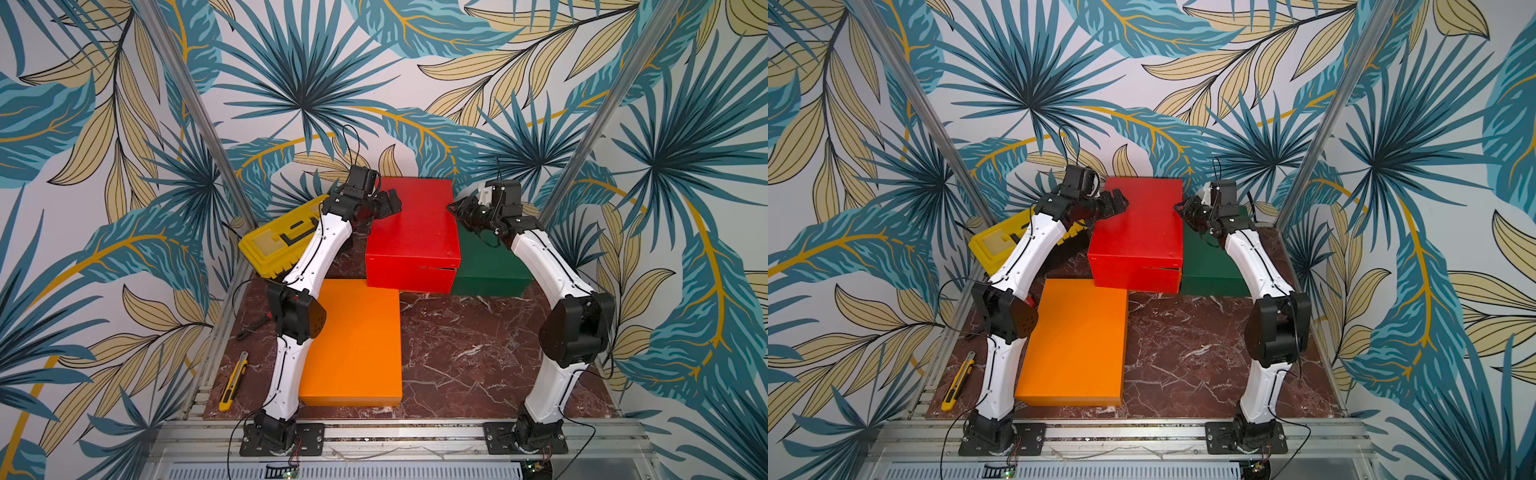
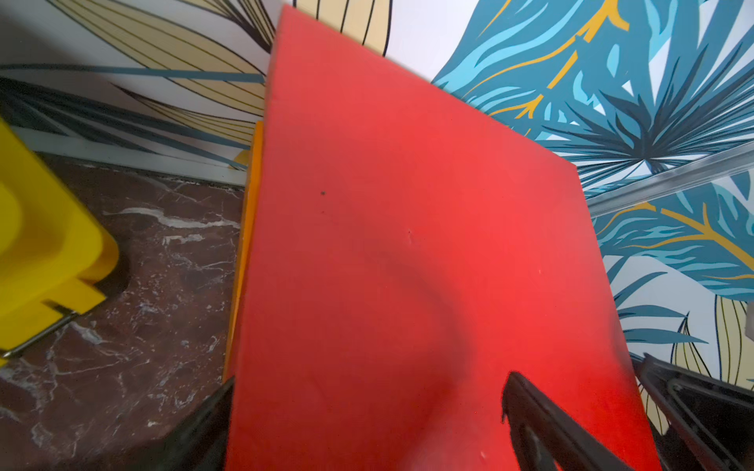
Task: Stack the shoeboxes
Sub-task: Place the shoebox at the shoebox.
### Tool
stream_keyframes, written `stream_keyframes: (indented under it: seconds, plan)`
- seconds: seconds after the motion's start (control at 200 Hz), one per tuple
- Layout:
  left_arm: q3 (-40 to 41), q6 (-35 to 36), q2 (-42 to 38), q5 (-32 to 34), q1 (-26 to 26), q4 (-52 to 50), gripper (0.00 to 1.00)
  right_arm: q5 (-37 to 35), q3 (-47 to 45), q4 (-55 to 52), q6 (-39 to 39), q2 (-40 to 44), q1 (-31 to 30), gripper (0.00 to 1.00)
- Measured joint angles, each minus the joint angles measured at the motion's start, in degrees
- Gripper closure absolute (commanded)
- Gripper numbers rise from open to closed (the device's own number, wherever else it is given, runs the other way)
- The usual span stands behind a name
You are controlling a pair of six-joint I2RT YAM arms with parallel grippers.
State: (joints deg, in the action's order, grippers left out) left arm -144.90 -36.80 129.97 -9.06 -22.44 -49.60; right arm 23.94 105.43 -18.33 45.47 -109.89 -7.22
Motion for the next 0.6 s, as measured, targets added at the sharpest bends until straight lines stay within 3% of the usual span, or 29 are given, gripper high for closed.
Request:
stream_keyframes:
  seconds: [0.05, 0.215, 0.32, 0.481, 0.601]
  plan:
    - [-0.3, 0.1, 0.0, -0.2, 0.0, -0.2, 0.01, 0.4, 0.7, 0.1, 0.5, -0.6, 0.2, 0.43]
    - [-0.6, 0.6, 0.0, -0.7, 0.0, -0.3, 0.01, 0.9, 1.3, -0.1, 0.0, -0.8, 0.3, 0.32]
    - [-0.6, 1.0, -0.1, -1.0, 0.0, -0.3, 0.01, 0.9, 0.4, -0.2, -0.2, -0.4, 0.3, 0.32]
    - [0.2, 1.3, -0.7, -1.7, 0.2, -0.3, 0.01, 1.0, -5.0, 0.1, 0.1, 2.8, 0.2, 0.44]
    - [1.1, 1.4, -0.9, -1.9, 0.3, -0.2, 0.01, 1.0, -8.9, -0.2, 0.1, 6.3, -0.5, 0.44]
